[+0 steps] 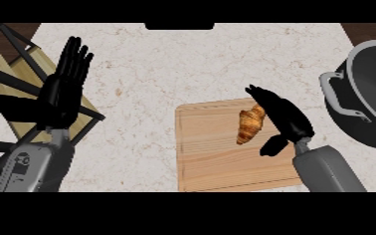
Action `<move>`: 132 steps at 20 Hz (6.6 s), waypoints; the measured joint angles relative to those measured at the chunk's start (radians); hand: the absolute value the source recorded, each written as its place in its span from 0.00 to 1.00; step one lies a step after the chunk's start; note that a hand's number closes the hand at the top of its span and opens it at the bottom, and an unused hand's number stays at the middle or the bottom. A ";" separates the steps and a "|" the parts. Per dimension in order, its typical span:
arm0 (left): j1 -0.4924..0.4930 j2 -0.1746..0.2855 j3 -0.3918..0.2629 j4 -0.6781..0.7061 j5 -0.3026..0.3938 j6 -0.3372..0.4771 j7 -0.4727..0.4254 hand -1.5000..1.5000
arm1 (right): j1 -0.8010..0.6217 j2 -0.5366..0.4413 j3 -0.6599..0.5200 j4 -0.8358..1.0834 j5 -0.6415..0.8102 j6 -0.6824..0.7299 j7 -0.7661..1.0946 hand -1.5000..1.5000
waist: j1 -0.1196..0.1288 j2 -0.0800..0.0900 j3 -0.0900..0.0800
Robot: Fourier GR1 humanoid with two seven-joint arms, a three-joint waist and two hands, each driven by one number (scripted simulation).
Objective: Pick the croissant from the cutting board and place it in the pot
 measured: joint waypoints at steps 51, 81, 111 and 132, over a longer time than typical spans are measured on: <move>-0.078 -0.067 -0.022 0.021 -0.061 -0.034 0.022 0.50 | -0.711 0.003 -0.395 0.503 0.806 -0.429 1.083 1.00 | 0.098 0.029 -0.006; -0.002 -0.039 0.048 0.000 -0.051 -0.033 0.005 0.50 | -0.285 -0.050 -0.704 0.175 0.864 -0.486 1.003 1.00 | -0.007 -0.002 0.000; 0.009 -0.050 0.063 -0.030 -0.053 -0.052 0.032 0.50 | -0.205 -0.037 -0.944 0.185 0.158 -0.951 0.541 0.00 | -0.005 -0.004 -0.003; 0.014 -0.056 0.080 -0.026 -0.063 -0.069 0.012 0.50 | 0.433 0.175 -1.034 -0.501 -0.374 -1.000 0.238 0.00 | -0.017 -0.005 0.001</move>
